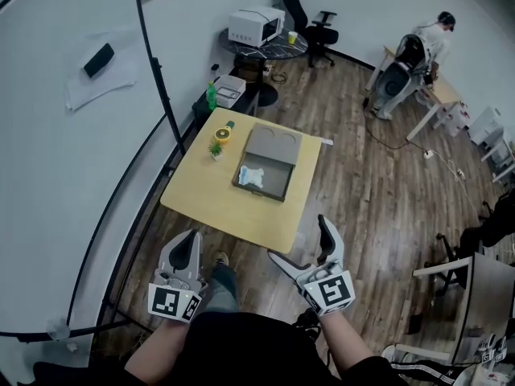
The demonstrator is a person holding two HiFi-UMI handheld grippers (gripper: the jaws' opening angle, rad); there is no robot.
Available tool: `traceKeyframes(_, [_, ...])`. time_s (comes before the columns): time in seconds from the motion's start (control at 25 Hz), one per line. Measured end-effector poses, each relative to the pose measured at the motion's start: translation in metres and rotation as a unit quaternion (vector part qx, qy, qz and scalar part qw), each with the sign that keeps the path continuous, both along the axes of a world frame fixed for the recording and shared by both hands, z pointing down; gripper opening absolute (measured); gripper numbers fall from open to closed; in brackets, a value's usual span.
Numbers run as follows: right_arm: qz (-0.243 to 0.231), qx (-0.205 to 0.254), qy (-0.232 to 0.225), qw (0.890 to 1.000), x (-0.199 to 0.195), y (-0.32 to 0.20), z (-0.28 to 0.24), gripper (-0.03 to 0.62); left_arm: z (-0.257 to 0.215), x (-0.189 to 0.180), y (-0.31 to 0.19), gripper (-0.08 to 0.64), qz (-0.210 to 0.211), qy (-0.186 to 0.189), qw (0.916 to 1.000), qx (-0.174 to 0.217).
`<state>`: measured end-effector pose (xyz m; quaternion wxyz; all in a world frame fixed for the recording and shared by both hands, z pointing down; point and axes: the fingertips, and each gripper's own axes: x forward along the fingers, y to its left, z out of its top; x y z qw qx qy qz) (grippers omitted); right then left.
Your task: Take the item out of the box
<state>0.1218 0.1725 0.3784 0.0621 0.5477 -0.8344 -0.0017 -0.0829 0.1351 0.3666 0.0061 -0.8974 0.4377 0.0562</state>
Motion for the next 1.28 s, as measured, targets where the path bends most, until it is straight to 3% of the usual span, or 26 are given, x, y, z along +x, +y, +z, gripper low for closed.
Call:
traceKeyframes(0.72, [0.040, -0.079, 0.065, 0.994, -0.004, -0.226, 0.020, 0.589, 0.021, 0.003, -0.255, 0.000, 0.075, 0.015, 0.9964, -0.036])
traceKeyframes(1.0, [0.041, -0.108, 0.091, 0.989, -0.001, -0.286, 0.049, 0.586, 0.037, 0.009, -0.320, 0.000, 0.092, 0.026, 0.9944, -0.046])
traceKeyframes(1.28, [0.013, -0.143, 0.103, 0.984, 0.008, -0.326, 0.076, 0.586, 0.052, 0.018, -0.350, 0.000, 0.086, 0.024, 0.9936, -0.069])
